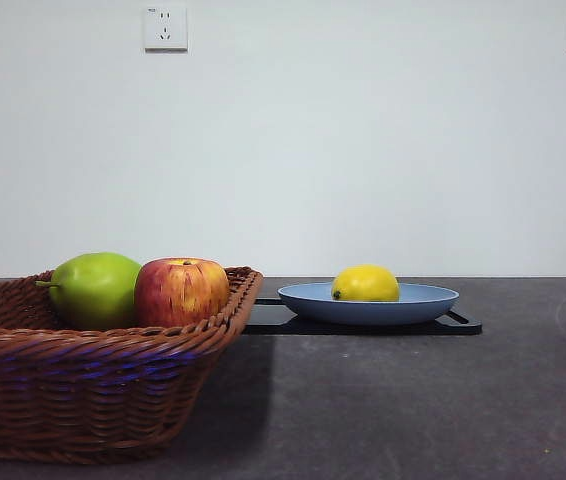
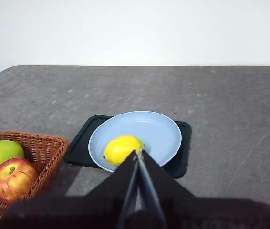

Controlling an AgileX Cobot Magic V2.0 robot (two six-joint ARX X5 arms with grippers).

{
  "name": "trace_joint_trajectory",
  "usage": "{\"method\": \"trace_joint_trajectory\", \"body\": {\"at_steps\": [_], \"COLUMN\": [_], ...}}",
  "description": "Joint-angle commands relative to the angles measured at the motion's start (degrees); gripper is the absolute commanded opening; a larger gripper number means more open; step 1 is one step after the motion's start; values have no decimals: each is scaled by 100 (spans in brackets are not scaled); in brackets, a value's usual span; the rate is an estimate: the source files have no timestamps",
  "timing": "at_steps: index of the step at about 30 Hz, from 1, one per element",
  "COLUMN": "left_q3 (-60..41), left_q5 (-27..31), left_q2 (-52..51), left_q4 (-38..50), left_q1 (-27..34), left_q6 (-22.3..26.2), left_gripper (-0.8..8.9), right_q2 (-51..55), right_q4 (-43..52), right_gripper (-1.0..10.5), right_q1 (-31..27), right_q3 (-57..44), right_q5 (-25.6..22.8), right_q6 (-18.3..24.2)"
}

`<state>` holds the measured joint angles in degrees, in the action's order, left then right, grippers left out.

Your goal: Take the lemon from the basket,put the lemon in the plate,hand out the plate

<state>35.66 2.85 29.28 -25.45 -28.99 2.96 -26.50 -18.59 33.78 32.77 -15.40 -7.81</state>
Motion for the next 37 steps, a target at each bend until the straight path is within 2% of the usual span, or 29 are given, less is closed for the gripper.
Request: {"method": "trace_joint_trajectory", "body": {"at_steps": [1, 6, 10, 14, 19, 23, 30, 37], "left_q3": [59, 59, 22, -387, -1307, -2017, -2933, -3416], "left_q5": [4, 7, 4, 15, -42, -160, -160, -164], "left_q2": [22, -50, -726, -1617, -2426, -2785, -2824, -2920], "left_q4": [55, 13, -415, -219, 575, 892, 1458, 1471], "left_q1": [-13, 0, 321, 1117, 2210, 2695, 2874, 2874], "left_q6": [-35, -28, 129, -138, -153, -306, -319, -455], "left_gripper": [8, 8, 8, 8, 8, 8, 8, 8], "right_q2": [-9, -7, -7, -7, -7, -4, -7, -7], "right_q4": [44, 44, 44, 44, 42, 42, 42, 42], "right_gripper": [3, 3, 3, 3, 3, 3, 3, 3], "right_q1": [42, 42, 44, 42, 42, 42, 42, 42], "right_q3": [68, 68, 68, 68, 68, 68, 68, 68], "right_q5": [7, -7, 4, -4, 2, -2, -2, 0], "right_q6": [-70, -68, -70, -68, -68, -68, -68, -68]}}
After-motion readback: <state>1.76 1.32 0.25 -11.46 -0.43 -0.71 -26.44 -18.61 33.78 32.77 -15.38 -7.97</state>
